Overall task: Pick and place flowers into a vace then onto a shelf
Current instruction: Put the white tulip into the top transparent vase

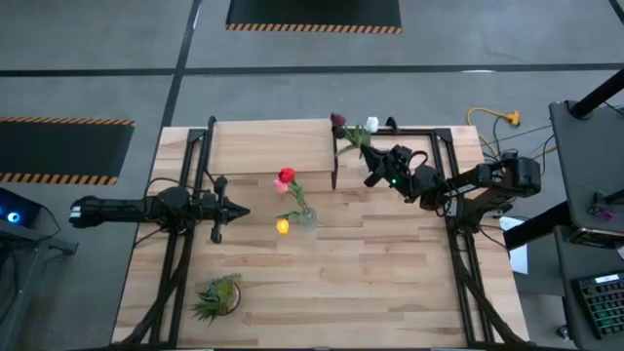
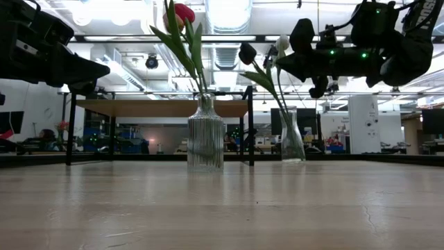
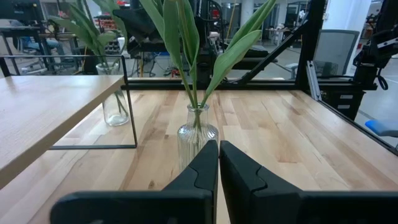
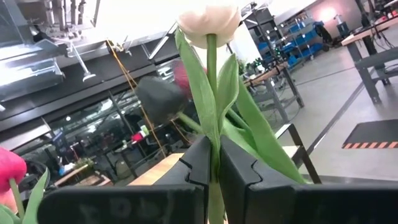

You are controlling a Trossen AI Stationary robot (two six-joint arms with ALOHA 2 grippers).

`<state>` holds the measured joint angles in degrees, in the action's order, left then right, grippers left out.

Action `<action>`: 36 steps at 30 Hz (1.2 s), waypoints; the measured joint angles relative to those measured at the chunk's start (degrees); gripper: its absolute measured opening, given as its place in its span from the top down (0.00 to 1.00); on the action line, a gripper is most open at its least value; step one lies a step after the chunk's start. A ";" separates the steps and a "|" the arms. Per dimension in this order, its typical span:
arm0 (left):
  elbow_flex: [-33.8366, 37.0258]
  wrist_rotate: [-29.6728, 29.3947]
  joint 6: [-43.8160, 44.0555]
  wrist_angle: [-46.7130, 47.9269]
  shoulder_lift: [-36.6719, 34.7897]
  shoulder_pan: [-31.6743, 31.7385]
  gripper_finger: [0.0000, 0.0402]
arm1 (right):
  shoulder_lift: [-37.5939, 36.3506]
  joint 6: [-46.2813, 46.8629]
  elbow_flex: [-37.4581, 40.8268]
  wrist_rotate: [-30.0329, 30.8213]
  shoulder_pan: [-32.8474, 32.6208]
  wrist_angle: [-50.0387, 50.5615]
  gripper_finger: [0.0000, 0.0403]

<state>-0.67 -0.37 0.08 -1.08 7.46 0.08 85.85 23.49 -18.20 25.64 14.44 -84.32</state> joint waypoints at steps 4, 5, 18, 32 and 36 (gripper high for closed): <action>0.00 -0.01 0.00 0.00 0.00 0.00 1.00 | -0.26 -0.89 0.00 0.64 0.11 -0.03 0.97; 0.00 -0.01 0.00 0.00 0.00 0.00 1.00 | -0.37 -1.08 0.00 1.33 0.11 -0.02 0.97; 0.00 0.01 0.00 0.00 0.00 0.00 1.00 | -0.75 -3.59 0.00 4.02 0.63 0.01 0.97; 0.00 0.01 0.00 0.02 0.00 0.00 1.00 | -1.54 -5.69 0.14 4.55 0.61 0.14 0.97; 0.00 0.00 0.00 0.00 0.00 0.00 1.00 | -3.06 -7.52 0.89 4.47 0.59 0.18 0.96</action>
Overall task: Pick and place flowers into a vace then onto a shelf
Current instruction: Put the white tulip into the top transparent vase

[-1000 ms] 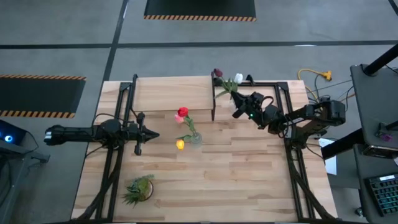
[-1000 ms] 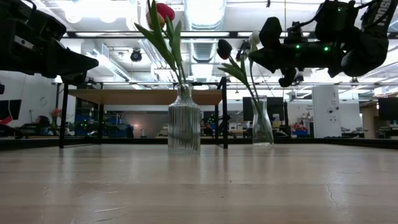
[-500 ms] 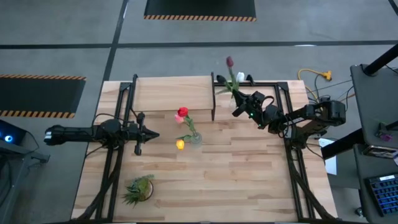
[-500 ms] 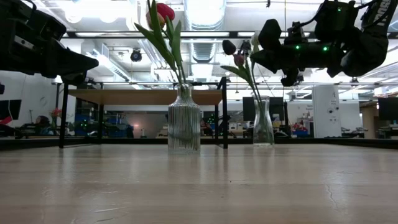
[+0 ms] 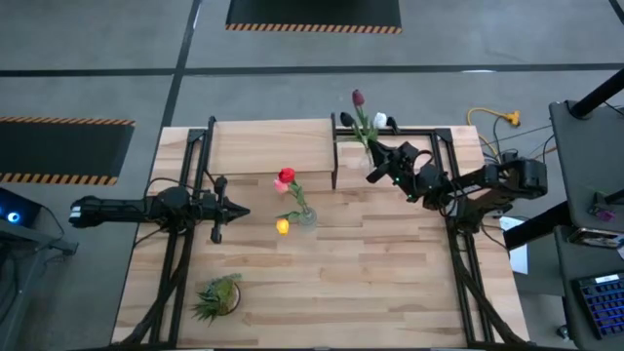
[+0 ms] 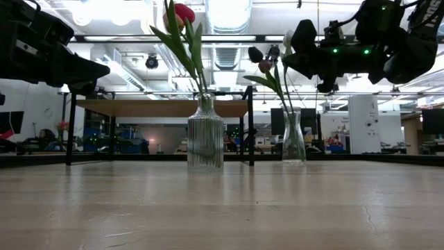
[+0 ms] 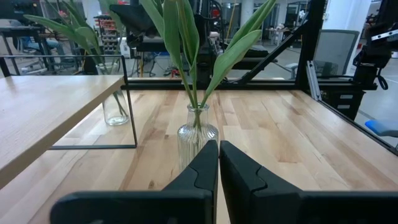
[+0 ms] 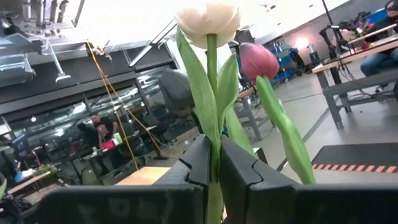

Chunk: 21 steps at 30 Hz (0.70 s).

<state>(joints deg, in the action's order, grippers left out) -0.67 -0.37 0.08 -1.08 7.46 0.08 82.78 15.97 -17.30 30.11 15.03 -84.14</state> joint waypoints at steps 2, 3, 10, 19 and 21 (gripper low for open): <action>0.00 0.01 0.00 0.00 0.00 0.00 1.00 | -0.96 -0.13 0.62 -0.04 0.00 -0.04 0.95; 0.00 0.01 0.00 0.02 0.00 0.00 1.00 | -1.41 -0.13 1.03 -0.03 0.00 0.00 0.93; 0.00 0.00 0.00 0.02 0.00 0.00 1.00 | -3.60 0.33 2.65 2.38 0.11 3.86 0.78; 0.00 0.01 0.00 0.02 0.02 0.00 1.00 | -5.33 -4.93 2.69 3.20 0.13 4.71 0.60; 0.00 0.00 0.01 0.02 0.01 0.00 1.00 | -5.55 -6.16 2.71 3.67 0.13 4.68 0.57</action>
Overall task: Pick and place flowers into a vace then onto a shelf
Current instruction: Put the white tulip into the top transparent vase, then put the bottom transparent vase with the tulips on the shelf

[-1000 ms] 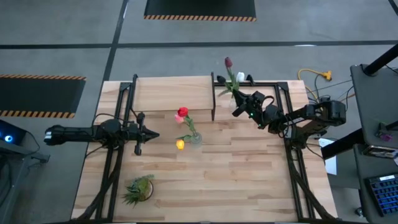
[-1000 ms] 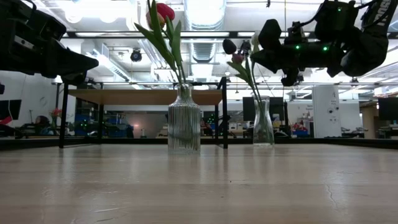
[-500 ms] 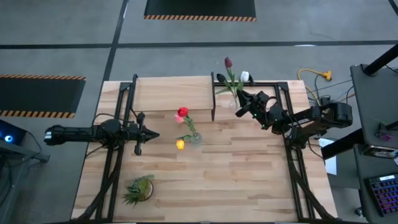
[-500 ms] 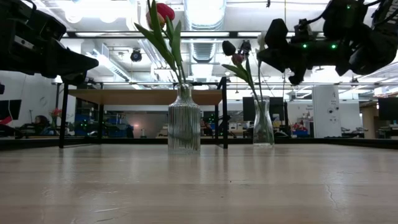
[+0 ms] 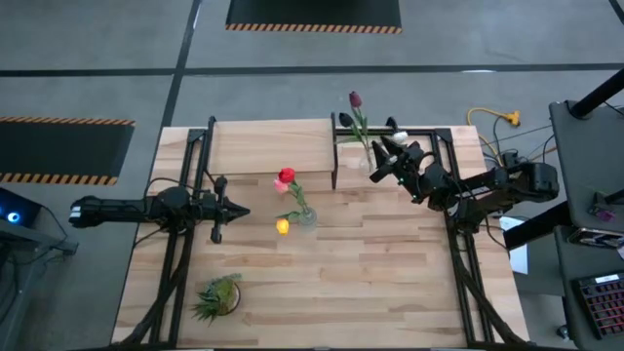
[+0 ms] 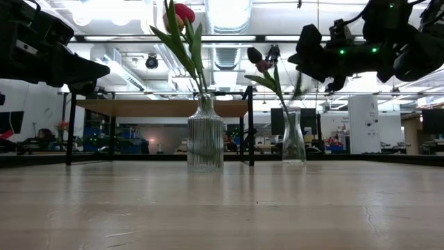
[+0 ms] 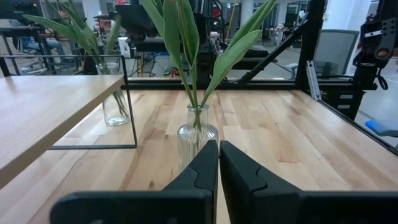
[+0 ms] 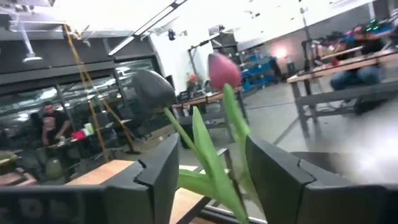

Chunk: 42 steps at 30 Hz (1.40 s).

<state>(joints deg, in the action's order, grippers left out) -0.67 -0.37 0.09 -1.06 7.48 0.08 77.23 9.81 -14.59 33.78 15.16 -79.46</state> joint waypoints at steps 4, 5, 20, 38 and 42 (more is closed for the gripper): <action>0.00 -0.01 -0.01 0.00 0.00 0.00 1.00 | -0.02 -0.81 0.00 1.18 0.00 0.01 0.52; 0.00 -0.01 -0.01 0.00 -0.01 0.00 1.00 | -0.02 -0.81 0.00 1.18 0.00 0.00 0.51; 0.00 0.01 -0.01 0.00 0.01 0.00 1.00 | -10.94 -3.45 0.04 -23.13 -2.68 14.79 0.50; 0.00 -0.01 -0.01 0.00 0.01 0.00 1.00 | -30.45 -4.27 3.84 -38.90 -8.33 45.92 0.73; 0.00 0.01 -0.01 0.00 0.01 0.00 1.00 | -33.21 -4.24 6.59 -38.84 -10.27 44.87 0.79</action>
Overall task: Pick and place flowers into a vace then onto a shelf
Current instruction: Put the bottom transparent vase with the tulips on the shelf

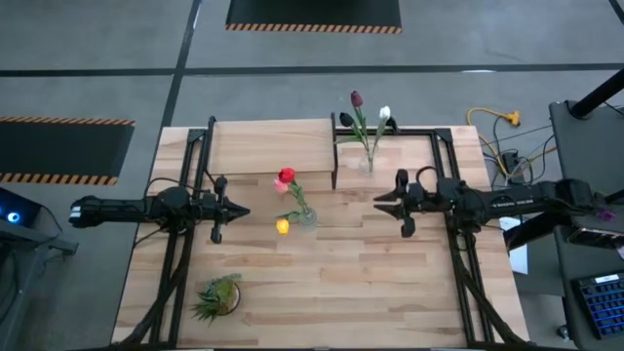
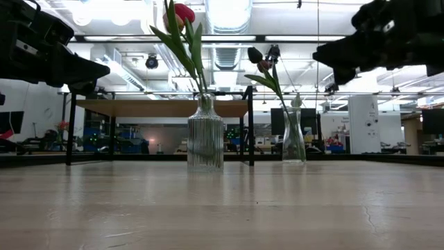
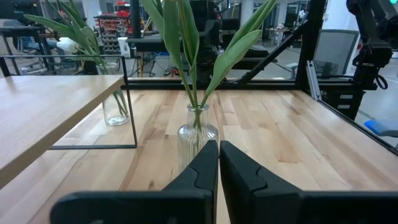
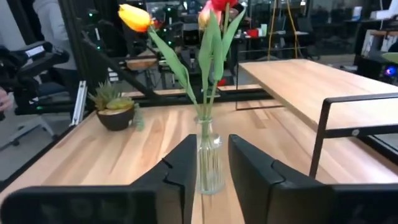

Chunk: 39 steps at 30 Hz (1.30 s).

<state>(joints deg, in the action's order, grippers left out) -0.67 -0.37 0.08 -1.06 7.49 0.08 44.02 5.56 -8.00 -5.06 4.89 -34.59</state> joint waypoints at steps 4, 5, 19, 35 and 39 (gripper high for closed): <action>0.00 0.00 0.00 0.00 0.00 0.00 1.00 | -3.03 -0.59 2.54 0.11 -0.27 -0.96 0.85; 0.00 -0.01 0.00 0.00 0.00 0.00 1.00 | -3.48 -0.66 3.08 0.09 -0.27 -0.94 0.85; 0.07 -4.70 -4.08 -2.91 0.00 -0.02 1.00 | -4.29 -2.93 7.20 0.04 -0.27 -0.83 0.78; -1.85 -1.24 0.96 -20.76 10.44 -0.04 0.48 | -4.22 -4.74 6.71 0.14 -0.25 -0.92 0.77; -4.89 -1.24 1.04 -19.96 17.36 -0.04 0.44 | -4.23 -5.69 6.65 0.29 -0.25 -0.92 0.78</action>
<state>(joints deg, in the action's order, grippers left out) -5.56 -1.61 1.12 -21.02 24.84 0.03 39.79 -0.12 -1.34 -4.78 4.64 -35.51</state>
